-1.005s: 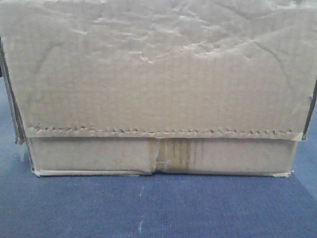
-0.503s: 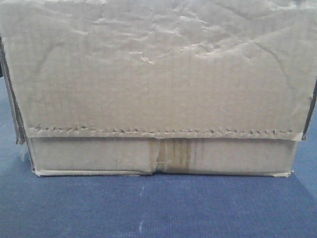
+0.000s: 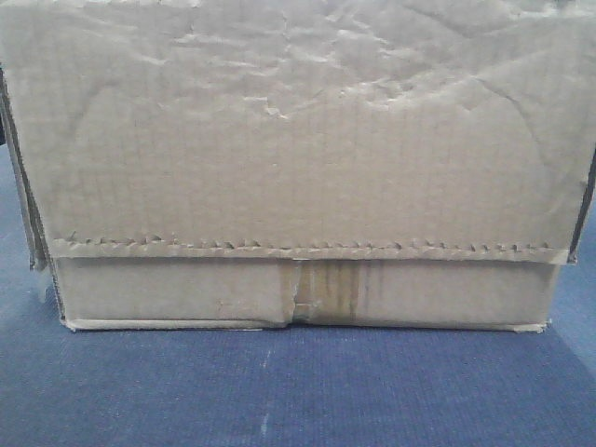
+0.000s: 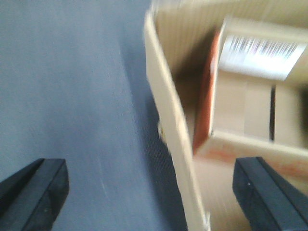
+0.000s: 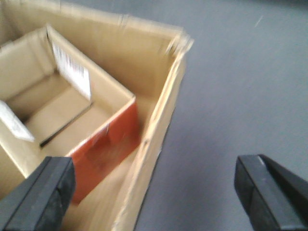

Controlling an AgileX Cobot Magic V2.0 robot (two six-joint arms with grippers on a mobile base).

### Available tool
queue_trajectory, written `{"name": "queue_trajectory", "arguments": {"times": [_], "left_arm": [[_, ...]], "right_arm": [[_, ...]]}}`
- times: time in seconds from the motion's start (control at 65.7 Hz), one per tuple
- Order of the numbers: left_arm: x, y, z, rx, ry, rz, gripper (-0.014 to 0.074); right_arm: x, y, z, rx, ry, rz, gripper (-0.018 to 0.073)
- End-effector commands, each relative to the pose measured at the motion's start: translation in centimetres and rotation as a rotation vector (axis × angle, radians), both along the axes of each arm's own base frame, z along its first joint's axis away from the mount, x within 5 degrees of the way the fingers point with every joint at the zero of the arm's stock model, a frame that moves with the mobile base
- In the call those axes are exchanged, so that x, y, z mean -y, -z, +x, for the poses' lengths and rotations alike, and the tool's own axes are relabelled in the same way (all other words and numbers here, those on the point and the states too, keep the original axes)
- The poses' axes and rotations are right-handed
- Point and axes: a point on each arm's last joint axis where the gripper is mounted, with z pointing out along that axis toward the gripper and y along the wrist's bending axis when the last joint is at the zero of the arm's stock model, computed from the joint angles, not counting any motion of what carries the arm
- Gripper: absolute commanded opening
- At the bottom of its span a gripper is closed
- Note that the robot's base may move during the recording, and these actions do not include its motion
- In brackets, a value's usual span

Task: Stack two boxes on right shelf middle
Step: 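Close both grippers on the box walls and lift the stacked boxes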

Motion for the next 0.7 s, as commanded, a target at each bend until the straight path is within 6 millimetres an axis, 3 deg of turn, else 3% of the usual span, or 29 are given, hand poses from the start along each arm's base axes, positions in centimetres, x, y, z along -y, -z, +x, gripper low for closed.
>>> {"name": "queue_trajectory", "arguments": {"times": [0.0,0.274,0.487,0.685], "left_arm": [[-0.1,1.5,0.0,-0.066,0.000,-0.056,0.0599],[0.7,6.9,0.9,-0.186,0.009,-0.096,0.0599],[1.2,9.0,2.2,-0.253,0.006,-0.091,0.0599],[1.6,10.9,3.4,-0.307,0.002,-0.075,0.0599]], "right_arm": [[-0.5,0.8,1.1,-0.067,-0.015,-0.003,0.0559],[-1.7,5.7,5.7,-0.286,-0.023,-0.059,0.0559],[-2.2,8.8,7.8,-0.415,-0.029,-0.090,0.0559],[-2.5,10.2,8.9,-0.445,-0.026,-0.097,0.0537]]}}
